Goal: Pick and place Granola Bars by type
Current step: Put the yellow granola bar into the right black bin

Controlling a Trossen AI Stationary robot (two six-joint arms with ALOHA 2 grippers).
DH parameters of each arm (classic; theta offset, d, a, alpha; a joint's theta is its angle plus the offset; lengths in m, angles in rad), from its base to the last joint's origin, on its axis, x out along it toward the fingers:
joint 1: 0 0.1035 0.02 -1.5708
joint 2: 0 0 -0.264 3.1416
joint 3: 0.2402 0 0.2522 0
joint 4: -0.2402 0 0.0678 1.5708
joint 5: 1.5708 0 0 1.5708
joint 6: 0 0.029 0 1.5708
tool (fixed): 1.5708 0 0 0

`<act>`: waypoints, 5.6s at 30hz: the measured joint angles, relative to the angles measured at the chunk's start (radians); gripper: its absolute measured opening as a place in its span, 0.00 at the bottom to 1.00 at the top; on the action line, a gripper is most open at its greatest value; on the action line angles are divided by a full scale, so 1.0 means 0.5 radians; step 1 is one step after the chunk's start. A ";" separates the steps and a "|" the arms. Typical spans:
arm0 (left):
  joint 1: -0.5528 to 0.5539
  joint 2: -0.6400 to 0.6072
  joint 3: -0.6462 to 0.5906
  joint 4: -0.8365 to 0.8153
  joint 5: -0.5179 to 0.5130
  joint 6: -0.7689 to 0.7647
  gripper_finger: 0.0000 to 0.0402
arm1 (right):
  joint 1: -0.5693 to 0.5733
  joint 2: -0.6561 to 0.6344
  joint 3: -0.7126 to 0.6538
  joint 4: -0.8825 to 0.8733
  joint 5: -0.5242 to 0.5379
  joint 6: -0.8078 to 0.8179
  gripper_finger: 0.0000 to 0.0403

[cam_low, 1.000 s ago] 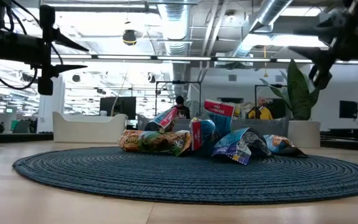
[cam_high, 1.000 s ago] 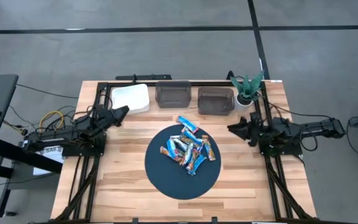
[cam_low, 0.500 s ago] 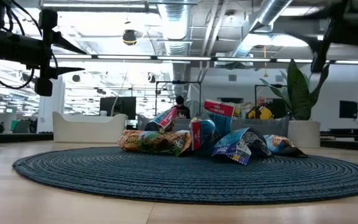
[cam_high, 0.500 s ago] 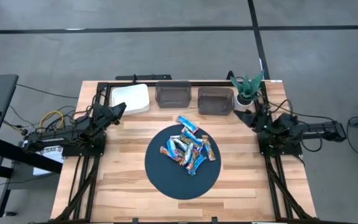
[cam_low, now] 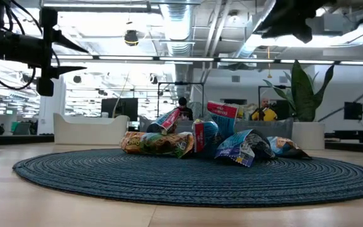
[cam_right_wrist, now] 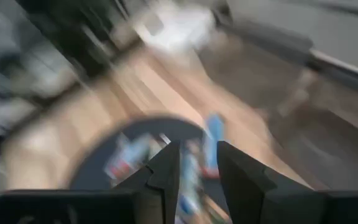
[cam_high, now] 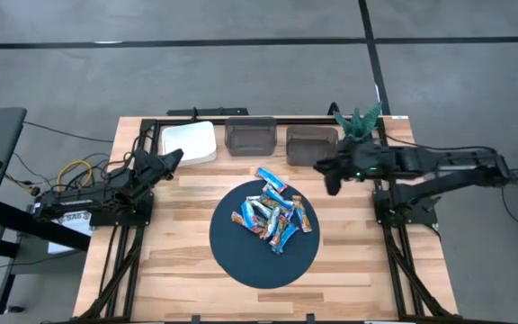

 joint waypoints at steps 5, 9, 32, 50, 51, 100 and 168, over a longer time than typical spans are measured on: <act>0.000 0.000 0.000 -0.005 0.067 0.044 0.43 | -0.003 0.390 0.254 -0.423 -0.083 0.108 0.24; 0.000 0.000 0.000 -0.007 0.156 0.096 0.43 | -0.026 0.628 0.280 -0.434 -0.285 0.290 0.24; 0.000 0.479 0.437 -0.370 1.002 0.874 0.38 | 0.108 1.459 0.283 -0.452 -0.621 0.751 0.63; -0.001 1.130 0.874 -0.955 1.624 1.632 0.38 | 0.135 1.667 0.364 -0.377 -0.653 0.789 0.63; -0.001 1.160 0.892 -0.986 1.637 1.666 0.38 | 0.135 1.664 0.372 -0.362 -0.652 0.789 0.62; 0.001 1.346 0.919 -0.891 1.493 1.639 0.38 | -0.463 1.783 1.323 -1.329 0.195 -0.017 0.14; -0.107 1.492 0.917 -0.707 1.577 1.884 0.38 | -0.151 1.984 1.039 -0.535 -0.844 -0.540 0.39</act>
